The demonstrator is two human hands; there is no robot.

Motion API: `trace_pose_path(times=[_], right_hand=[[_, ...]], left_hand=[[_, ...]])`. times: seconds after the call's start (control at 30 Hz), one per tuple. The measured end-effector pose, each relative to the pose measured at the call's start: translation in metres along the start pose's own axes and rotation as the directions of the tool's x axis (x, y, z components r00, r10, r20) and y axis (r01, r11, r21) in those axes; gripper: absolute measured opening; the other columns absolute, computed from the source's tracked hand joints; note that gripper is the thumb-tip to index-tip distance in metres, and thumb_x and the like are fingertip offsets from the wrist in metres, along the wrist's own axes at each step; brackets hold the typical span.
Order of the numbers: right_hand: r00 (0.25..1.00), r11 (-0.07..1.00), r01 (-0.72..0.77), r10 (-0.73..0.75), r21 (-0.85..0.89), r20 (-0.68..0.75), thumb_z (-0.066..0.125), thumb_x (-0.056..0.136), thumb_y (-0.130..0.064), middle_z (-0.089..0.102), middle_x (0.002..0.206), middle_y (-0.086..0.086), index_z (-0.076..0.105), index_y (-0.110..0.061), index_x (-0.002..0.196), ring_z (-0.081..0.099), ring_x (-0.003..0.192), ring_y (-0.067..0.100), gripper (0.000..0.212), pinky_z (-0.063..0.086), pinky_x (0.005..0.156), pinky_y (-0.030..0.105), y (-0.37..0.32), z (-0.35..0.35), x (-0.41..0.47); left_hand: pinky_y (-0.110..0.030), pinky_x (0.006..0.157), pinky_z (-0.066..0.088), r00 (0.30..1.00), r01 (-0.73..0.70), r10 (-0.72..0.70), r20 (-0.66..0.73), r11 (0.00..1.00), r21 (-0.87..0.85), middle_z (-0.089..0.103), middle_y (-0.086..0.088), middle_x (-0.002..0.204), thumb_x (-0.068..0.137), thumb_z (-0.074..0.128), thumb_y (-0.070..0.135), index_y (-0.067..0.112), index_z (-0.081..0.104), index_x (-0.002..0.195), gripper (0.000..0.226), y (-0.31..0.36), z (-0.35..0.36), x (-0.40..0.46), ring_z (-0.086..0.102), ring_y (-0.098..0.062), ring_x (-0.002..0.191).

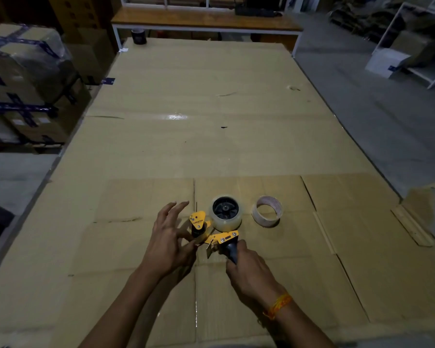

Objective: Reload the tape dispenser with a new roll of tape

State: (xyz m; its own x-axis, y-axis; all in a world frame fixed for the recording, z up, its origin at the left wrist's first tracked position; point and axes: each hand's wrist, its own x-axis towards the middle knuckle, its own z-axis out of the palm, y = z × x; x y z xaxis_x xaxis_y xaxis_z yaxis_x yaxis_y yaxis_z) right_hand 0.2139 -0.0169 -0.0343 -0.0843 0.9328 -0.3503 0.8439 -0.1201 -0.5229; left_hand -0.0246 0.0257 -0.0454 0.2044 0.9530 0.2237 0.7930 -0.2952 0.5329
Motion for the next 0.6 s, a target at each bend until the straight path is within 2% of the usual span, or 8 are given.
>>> trace_pose_path(times=[0.1,0.23,0.3,0.43,0.6], right_hand=[[1.0,0.999,0.003,-0.003,-0.047,0.009,0.054,0.108,-0.038,0.068,0.116,0.002,0.046,-0.025,0.132,0.06,0.092,0.02,0.028,0.05,0.077,0.036,0.002,-0.004,0.003],[0.999,0.992,0.023,-0.018,-0.121,0.041,0.055,0.107,-0.041,0.07,0.122,0.004,0.046,-0.025,0.134,0.057,0.09,0.021,0.032,0.045,0.075,0.036,0.004,-0.012,0.006],[0.997,0.988,0.027,-0.016,-0.155,0.073,0.055,0.107,-0.041,0.07,0.123,0.005,0.046,-0.024,0.135,0.058,0.091,0.024,0.035,0.045,0.075,0.038,0.005,-0.016,0.009],[0.988,0.981,0.017,0.013,-0.192,0.152,0.055,0.106,-0.04,0.069,0.128,0.009,0.043,-0.024,0.142,0.068,0.106,0.03,0.041,0.053,0.084,0.042,0.007,-0.024,0.018],[0.982,0.966,0.017,0.032,-0.257,0.184,0.056,0.105,-0.035,0.068,0.131,0.013,0.043,-0.024,0.142,0.068,0.113,0.036,0.041,0.047,0.081,0.04,0.011,-0.034,0.028]], left_hand=[[-0.057,0.116,0.043,1.0,-0.01,0.009,0.022,1.0,0.008,0.039,0.001,0.168,0.083,0.069,0.06,0.032,0.084,0.075,0.033,-0.008,-0.006,-0.003,0.024,-0.029,0.158],[-0.06,0.116,0.043,0.999,-0.012,0.009,0.053,0.999,0.045,0.035,0.004,0.17,0.081,0.082,0.042,0.033,0.084,0.078,0.01,-0.021,-0.013,-0.005,0.021,-0.029,0.159],[-0.06,0.116,0.043,0.999,-0.032,0.029,0.045,0.997,0.065,0.036,0.001,0.17,0.081,0.08,0.042,0.033,0.084,0.079,0.011,-0.025,-0.016,-0.005,0.023,-0.031,0.159],[-0.059,0.115,0.044,0.997,-0.076,0.074,0.031,0.995,0.069,0.038,-0.003,0.169,0.084,0.071,0.048,0.032,0.084,0.079,0.022,-0.032,-0.022,-0.002,0.026,-0.034,0.157],[-0.06,0.113,0.046,0.996,-0.075,0.068,0.049,0.984,0.162,0.037,-0.001,0.169,0.082,0.083,0.041,0.032,0.084,0.08,0.01,-0.043,-0.025,0.003,0.026,-0.033,0.157]])
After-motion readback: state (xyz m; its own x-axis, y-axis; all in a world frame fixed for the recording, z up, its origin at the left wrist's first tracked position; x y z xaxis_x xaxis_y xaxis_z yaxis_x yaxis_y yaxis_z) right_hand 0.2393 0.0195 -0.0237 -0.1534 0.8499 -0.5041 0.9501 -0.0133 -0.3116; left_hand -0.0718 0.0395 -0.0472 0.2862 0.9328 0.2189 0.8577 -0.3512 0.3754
